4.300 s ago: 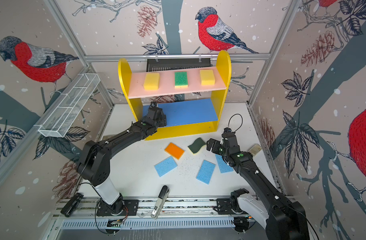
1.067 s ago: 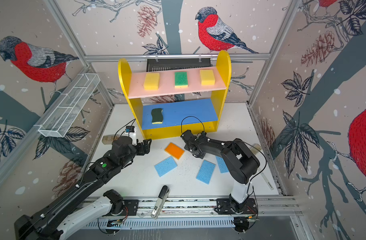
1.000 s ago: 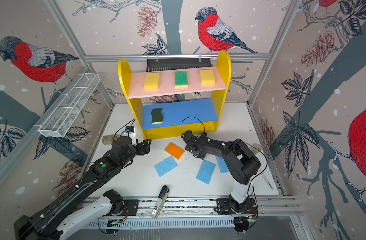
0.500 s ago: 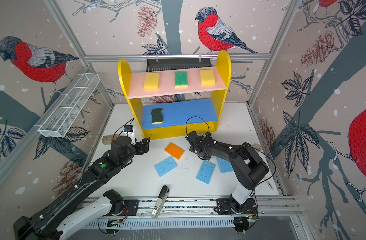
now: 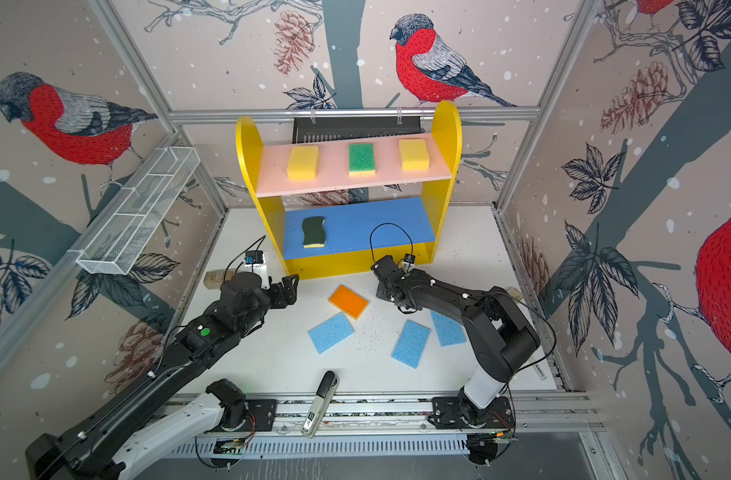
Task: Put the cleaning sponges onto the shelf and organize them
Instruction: 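Lower the right gripper onto the dark-green scrub sponge on the table, then close the right gripper on the green sponge and lift it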
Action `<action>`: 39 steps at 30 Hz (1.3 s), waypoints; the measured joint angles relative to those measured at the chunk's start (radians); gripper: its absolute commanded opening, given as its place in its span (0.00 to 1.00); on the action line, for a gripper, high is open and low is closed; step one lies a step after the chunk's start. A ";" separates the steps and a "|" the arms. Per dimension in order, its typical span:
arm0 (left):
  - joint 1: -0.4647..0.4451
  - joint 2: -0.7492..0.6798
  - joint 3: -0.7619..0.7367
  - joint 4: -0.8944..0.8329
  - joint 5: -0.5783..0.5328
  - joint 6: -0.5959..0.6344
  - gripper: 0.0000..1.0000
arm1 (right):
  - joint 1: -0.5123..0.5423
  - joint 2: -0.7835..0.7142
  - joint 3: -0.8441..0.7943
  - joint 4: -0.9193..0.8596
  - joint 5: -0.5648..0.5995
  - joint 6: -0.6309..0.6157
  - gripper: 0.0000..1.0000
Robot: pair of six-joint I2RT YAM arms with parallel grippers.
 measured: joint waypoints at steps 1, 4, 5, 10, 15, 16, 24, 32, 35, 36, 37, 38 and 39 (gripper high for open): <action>0.000 0.000 0.000 0.000 0.001 -0.009 0.83 | -0.002 0.000 -0.003 0.002 -0.001 -0.003 1.00; 0.001 -0.002 0.000 0.000 0.003 -0.017 0.83 | -0.006 0.000 -0.017 0.011 -0.010 -0.031 1.00; 0.001 -0.003 0.000 0.000 0.003 -0.018 0.83 | -0.006 0.000 -0.022 0.015 -0.012 -0.048 1.00; 0.001 -0.005 0.008 0.000 0.002 -0.036 0.83 | -0.008 0.006 -0.047 0.053 -0.035 -0.077 0.99; 0.001 -0.002 0.017 0.000 0.000 -0.054 0.83 | -0.026 0.020 -0.062 0.080 -0.055 -0.108 0.97; 0.001 0.000 0.017 0.000 0.000 -0.063 0.83 | -0.033 0.024 -0.063 0.087 -0.058 -0.116 0.97; 0.001 0.020 0.019 0.001 -0.001 -0.089 0.83 | -0.069 0.035 -0.069 0.127 -0.090 -0.181 0.93; 0.001 0.016 0.019 0.002 -0.002 -0.116 0.83 | -0.074 0.050 -0.072 0.146 -0.110 -0.219 0.84; 0.001 0.010 0.018 0.002 -0.005 -0.121 0.83 | -0.078 0.051 -0.080 0.156 -0.118 -0.230 0.80; 0.001 0.009 0.018 0.002 -0.005 -0.121 0.83 | -0.080 0.051 -0.082 0.158 -0.122 -0.233 0.78; 0.001 0.006 0.018 0.002 -0.006 -0.123 0.83 | -0.083 0.051 -0.082 0.160 -0.125 -0.234 0.76; 0.001 0.005 0.017 0.002 -0.007 -0.123 0.83 | -0.084 0.053 -0.082 0.163 -0.126 -0.235 0.75; 0.001 0.003 0.017 0.002 -0.008 -0.124 0.83 | -0.084 0.056 -0.082 0.165 -0.128 -0.237 0.75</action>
